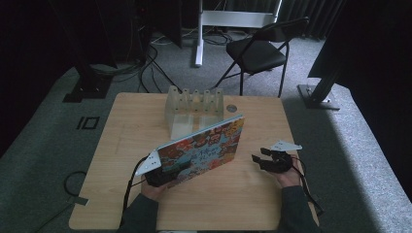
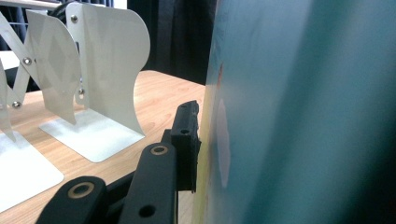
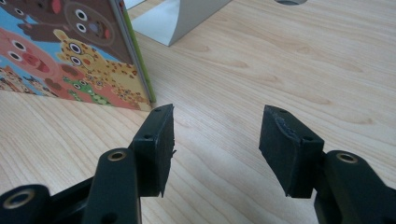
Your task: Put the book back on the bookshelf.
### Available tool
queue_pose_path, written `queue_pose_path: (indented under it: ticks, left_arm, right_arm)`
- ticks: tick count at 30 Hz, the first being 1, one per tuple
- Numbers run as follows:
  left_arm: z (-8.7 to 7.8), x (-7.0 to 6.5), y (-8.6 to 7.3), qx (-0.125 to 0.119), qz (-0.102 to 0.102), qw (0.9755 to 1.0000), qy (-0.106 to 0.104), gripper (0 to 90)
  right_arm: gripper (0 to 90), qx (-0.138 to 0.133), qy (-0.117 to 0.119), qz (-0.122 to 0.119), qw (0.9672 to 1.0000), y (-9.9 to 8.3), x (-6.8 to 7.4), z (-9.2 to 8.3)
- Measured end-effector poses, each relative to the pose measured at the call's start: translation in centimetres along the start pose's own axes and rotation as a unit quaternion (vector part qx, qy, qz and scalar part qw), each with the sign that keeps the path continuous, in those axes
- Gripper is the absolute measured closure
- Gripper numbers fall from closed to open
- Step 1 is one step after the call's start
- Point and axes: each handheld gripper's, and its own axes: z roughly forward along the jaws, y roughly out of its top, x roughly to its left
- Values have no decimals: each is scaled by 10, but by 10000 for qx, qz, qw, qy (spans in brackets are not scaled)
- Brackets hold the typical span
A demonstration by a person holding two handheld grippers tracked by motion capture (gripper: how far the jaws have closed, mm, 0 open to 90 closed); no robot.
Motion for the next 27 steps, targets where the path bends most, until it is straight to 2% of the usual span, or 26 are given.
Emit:
queue_pose_path:
  ticks: [8, 16, 27]
  left_arm:
    - [2, 0, -1, 34, 23, 10000, -78, 684]
    - [4, -1, -2, 51, 27, 9999, -140, 756]
    - [5, -5, -2, 72, 102, 9999, -91, 780]
  right_arm:
    - [446, 61, -25, 32, 10000, -4, -3, 2]
    - [431, 201, -164, 24, 9997, -9, -5, 6]
    - [387, 391, -387, 13, 9985, -14, -8, 13]
